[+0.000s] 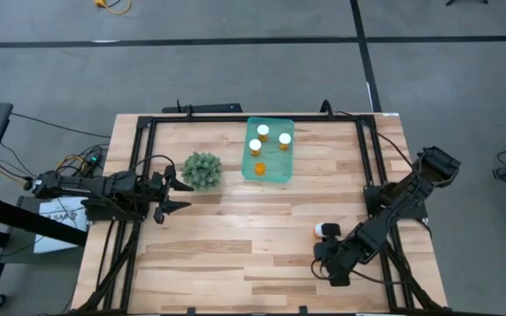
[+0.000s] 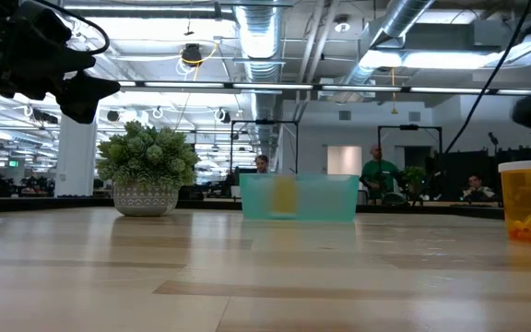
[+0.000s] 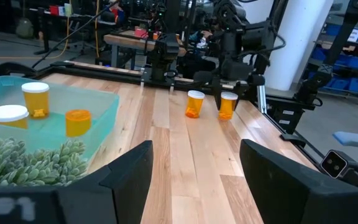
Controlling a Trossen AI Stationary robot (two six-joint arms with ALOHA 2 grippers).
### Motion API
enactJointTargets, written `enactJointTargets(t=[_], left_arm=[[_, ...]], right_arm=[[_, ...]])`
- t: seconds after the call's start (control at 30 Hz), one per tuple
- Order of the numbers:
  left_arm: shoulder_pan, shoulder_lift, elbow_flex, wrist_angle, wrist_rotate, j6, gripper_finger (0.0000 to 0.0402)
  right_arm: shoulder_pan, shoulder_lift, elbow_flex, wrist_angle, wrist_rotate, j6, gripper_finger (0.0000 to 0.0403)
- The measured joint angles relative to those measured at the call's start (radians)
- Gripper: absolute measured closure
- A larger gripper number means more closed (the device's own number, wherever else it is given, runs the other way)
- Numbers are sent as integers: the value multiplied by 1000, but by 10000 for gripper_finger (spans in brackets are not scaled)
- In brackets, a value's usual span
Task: Pick and place pill bottles into a basket
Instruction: Put the orange pill bottle into the green bin
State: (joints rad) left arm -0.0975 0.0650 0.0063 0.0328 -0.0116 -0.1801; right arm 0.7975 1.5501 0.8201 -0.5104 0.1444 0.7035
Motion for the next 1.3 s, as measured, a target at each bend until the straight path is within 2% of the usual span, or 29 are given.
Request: enactJointTargets(t=[0.13, 0.33, 0.47, 0.67, 0.83, 1.03, 1.17, 1.3], left_arm=[[0, 0, 0, 0, 0, 1, 171], [0, 0, 0, 0, 0, 1, 171], [0, 0, 0, 0, 0, 0, 171], [0, 0, 0, 0, 0, 0, 171], [0, 0, 0, 0, 0, 0, 171], [0, 0, 0, 0, 0, 0, 171], [0, 0, 0, 0, 0, 1, 171], [0, 0, 0, 0, 0, 0, 171]], right_arm=[[-57, 0, 72, -15, 57, -130, 202], [-205, 0, 176, -28, 98, -414, 234], [-330, 0, 219, -27, 129, -594, 232], [-570, 0, 266, -12, 115, -774, 200], [-788, 0, 289, -12, 16, -872, 234], [-1020, 0, 291, -10, -95, -913, 228], [-1136, 0, 291, -1, -155, -914, 204], [-1208, 7, 292, 2, -212, -913, 220]])
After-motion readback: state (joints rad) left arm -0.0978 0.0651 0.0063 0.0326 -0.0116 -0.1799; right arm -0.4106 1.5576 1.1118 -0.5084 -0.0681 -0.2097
